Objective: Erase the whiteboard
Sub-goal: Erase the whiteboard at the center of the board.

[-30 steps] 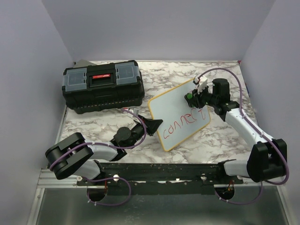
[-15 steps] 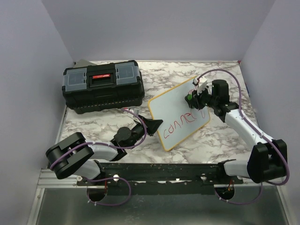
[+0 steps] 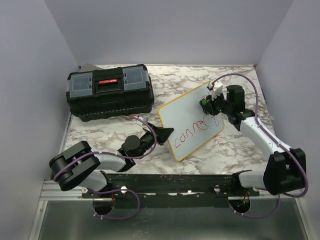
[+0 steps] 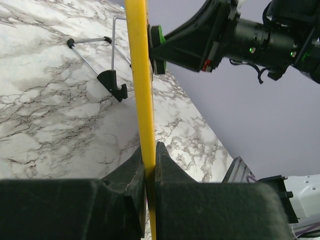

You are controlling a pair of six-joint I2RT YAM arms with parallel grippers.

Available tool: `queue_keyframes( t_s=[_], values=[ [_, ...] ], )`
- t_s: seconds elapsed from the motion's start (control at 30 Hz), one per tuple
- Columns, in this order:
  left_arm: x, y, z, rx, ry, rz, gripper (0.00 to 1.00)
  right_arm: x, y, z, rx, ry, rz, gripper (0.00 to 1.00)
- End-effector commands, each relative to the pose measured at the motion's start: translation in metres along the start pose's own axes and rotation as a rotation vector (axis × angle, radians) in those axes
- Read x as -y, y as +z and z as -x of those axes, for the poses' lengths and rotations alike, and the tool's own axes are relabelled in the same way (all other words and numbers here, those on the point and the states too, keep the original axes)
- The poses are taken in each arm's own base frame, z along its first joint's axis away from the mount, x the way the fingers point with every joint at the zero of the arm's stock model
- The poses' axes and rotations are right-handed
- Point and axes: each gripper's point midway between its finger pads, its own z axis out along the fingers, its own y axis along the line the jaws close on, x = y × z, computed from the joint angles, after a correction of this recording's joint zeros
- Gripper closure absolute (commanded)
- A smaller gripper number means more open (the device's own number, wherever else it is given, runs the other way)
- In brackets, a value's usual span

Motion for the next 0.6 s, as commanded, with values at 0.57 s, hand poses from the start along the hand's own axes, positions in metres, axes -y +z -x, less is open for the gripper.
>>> queue_keyframes(
  t_s=[0.57],
  values=[
    [0.026, -0.003, -0.006, -0.037, 0.058, -0.122, 1.00, 0.018, 0.019, 0.024, 0.031, 0.175, -0.070, 0.99]
  ],
)
